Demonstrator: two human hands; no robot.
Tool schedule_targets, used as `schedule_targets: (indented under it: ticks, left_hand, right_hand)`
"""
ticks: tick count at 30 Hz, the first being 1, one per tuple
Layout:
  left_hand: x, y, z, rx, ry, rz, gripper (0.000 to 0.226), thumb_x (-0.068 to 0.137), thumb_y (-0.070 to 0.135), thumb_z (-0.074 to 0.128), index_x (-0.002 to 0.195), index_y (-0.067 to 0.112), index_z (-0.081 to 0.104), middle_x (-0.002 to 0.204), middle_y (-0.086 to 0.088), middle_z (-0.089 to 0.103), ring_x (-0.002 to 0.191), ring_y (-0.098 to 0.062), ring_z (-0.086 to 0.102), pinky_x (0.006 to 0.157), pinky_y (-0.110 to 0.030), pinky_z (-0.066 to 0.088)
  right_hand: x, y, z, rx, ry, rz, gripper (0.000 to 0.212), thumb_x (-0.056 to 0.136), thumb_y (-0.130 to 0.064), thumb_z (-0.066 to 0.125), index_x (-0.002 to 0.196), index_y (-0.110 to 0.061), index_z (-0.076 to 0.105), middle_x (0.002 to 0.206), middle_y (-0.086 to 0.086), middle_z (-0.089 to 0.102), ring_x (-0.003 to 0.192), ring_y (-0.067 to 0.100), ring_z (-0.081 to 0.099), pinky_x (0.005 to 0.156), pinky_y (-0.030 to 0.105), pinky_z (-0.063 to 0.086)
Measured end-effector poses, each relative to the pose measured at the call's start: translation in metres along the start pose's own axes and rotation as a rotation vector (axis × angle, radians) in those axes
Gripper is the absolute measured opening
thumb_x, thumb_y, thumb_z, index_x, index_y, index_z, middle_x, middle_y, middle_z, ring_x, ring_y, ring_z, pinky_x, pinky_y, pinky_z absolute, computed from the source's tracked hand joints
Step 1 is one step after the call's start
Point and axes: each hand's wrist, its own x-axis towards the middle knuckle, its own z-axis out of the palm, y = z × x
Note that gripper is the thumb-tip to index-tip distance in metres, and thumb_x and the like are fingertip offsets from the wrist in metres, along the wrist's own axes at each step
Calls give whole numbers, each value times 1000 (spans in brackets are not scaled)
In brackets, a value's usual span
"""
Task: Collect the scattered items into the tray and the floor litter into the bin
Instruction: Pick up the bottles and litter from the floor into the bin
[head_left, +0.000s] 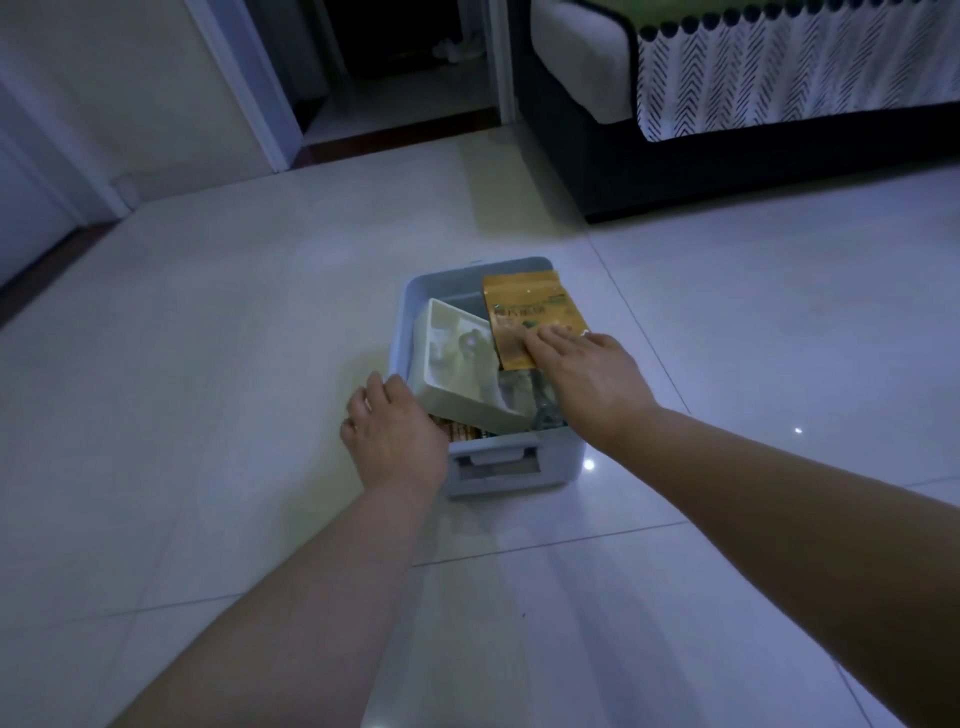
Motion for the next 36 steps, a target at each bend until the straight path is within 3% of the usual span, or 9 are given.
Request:
schedule_targets:
  ticks: [5, 11, 14, 17, 21, 29, 36]
  left_hand:
    - [2, -11, -5, -281, -197, -237, 41, 93, 15, 50, 128, 0, 37, 130, -20, 49, 116, -40, 50, 86, -42, 44]
    - [8, -11, -5, -366, -315, -247, 38, 94, 11, 47, 129, 0, 41, 126, -23, 55, 114, -39, 55, 85, -37, 45]
    - [10, -5, -1, -370, -321, -251, 37, 92, 13, 50, 127, 1, 44, 123, -20, 57, 111, -38, 56, 82, -36, 45]
    - [9, 7, 2, -364, -320, -233, 36, 92, 14, 51, 125, 1, 45, 123, -20, 57, 110, -38, 56, 81, -37, 45]
    - [6, 27, 8, -357, -319, -194, 35, 91, 14, 52, 124, 1, 46, 121, -21, 57, 108, -39, 57, 80, -38, 46]
    - [-13, 85, 28, -339, -307, -90, 36, 94, 15, 48, 128, 2, 42, 121, -19, 55, 107, -37, 57, 70, -36, 40]
    - [-31, 145, 41, -363, -354, 24, 33, 94, 17, 49, 124, 3, 44, 117, -19, 57, 104, -38, 57, 74, -39, 45]
  right_hand:
    - [7, -14, 17, 88, -91, -51, 65, 97, -12, 42, 152, -21, 9, 160, 1, 17, 147, 19, 17, 119, 36, 14]
    - [-4, 5, 25, 29, -160, 27, 67, 93, -10, 47, 151, -15, 14, 160, 5, 14, 149, 24, 8, 120, 41, 12]
    - [-11, 23, 28, 24, -178, 138, 54, 92, -14, 45, 143, -10, 28, 152, 12, 27, 143, 34, 21, 114, 45, 26]
    - [-18, 40, 29, 75, -176, 222, 36, 91, -13, 43, 126, -6, 43, 128, 12, 46, 118, 31, 44, 91, 40, 43]
    - [-29, 59, 29, 127, -173, 299, 31, 92, -13, 41, 122, -6, 46, 117, 10, 49, 103, 31, 56, 69, 34, 39]
    - [-58, 105, 17, 37, -221, 410, 39, 92, -9, 42, 130, -1, 42, 124, 13, 45, 106, 34, 55, 71, 34, 35]
    - [-115, 163, 3, 14, -205, 447, 26, 95, -14, 38, 117, -6, 50, 116, 10, 50, 98, 33, 58, 68, 34, 35]
